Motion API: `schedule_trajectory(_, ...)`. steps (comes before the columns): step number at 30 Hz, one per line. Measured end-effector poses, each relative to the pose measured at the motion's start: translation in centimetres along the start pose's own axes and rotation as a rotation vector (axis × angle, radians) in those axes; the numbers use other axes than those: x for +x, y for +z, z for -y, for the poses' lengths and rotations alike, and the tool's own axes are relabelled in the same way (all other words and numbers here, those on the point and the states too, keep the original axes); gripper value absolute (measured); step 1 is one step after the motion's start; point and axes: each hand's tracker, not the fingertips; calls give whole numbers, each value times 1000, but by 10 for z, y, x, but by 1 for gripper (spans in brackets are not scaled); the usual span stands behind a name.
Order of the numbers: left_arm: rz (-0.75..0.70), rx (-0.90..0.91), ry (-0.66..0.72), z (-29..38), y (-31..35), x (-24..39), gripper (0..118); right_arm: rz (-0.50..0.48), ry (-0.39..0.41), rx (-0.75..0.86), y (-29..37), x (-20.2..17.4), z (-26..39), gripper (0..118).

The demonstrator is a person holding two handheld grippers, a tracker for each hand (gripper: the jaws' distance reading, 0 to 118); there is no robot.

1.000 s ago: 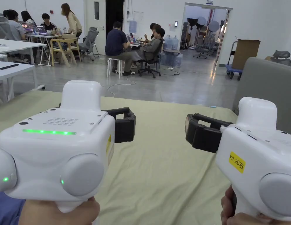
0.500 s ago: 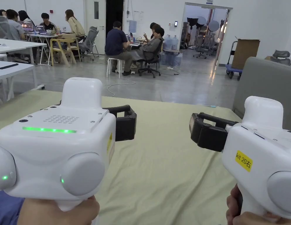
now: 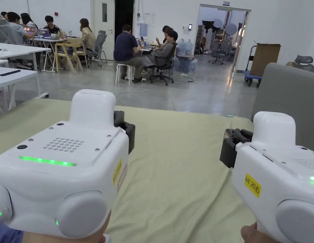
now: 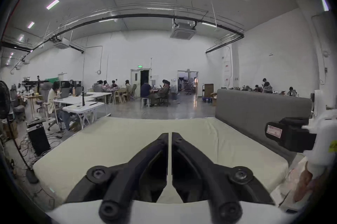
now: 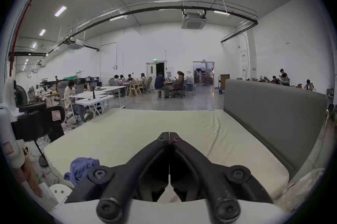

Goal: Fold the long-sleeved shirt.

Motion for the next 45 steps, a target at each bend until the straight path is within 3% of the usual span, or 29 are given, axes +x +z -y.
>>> schedule_trajectory(2,31,-14,18,5,-4,0,1,-7,-14,-6,-4,4,5,0)
schedule_trajectory(6,-46,-39,19,7,-6,-12,1,-10,-46,-23,-17,5,6,0)
schedule_trajectory(9,-107,-87,50,5,-2,-50,1,10,-13,-15,-31,-12,5,0)
schedule_trajectory(11,-206,-123,69,9,5,-90,1,-87,-6,-26,-37,-34,2,0)
schedule_trajectory(15,-446,-279,232,37,26,-192,1,-444,-92,-65,-46,-81,8,0)
schedule_trajectory(16,-455,-316,220,45,29,-214,1,-500,-92,-81,-48,-91,12,0)
schedule_trajectory(22,-474,-493,305,107,23,-271,1,-565,-20,-135,-65,-113,41,0)
schedule_trajectory(23,-463,-502,318,117,17,-274,6,-568,-16,-149,-69,-114,45,0)
schedule_trajectory(24,-444,-515,340,126,9,-275,37,-569,-14,-169,-73,-112,49,0)
schedule_trajectory(25,-442,-521,343,139,-1,-279,84,-568,-15,-186,-77,-109,54,0)
schedule_trajectory(26,-449,-524,344,150,-9,-282,118,-565,-16,-200,-79,-105,57,0)
schedule_trajectory(29,-403,-611,347,194,-36,-292,115,-544,-5,-240,-88,-97,67,0)
schedule_trajectory(31,-480,-684,311,220,-58,-302,116,-519,11,-257,-93,-93,74,0)
schedule_trajectory(35,-484,-830,366,281,-98,-320,113,-485,36,-273,-103,-86,82,0)
schedule_trajectory(37,-491,-936,372,310,-111,-329,92,-478,42,-271,-103,-81,83,0)
schedule_trajectory(38,-508,-1002,381,324,-119,-329,64,-475,42,-267,-101,-78,82,0)
schedule_trajectory(39,-504,-987,426,330,-122,-327,15,-475,37,-256,-101,-78,79,0)
schedule_trajectory(41,-513,-885,446,303,-115,-312,11,-488,25,-209,-93,-71,71,0)
schedule_trajectory(45,-254,-729,636,226,-134,-296,9,-571,-33,-123,-78,-56,44,0)
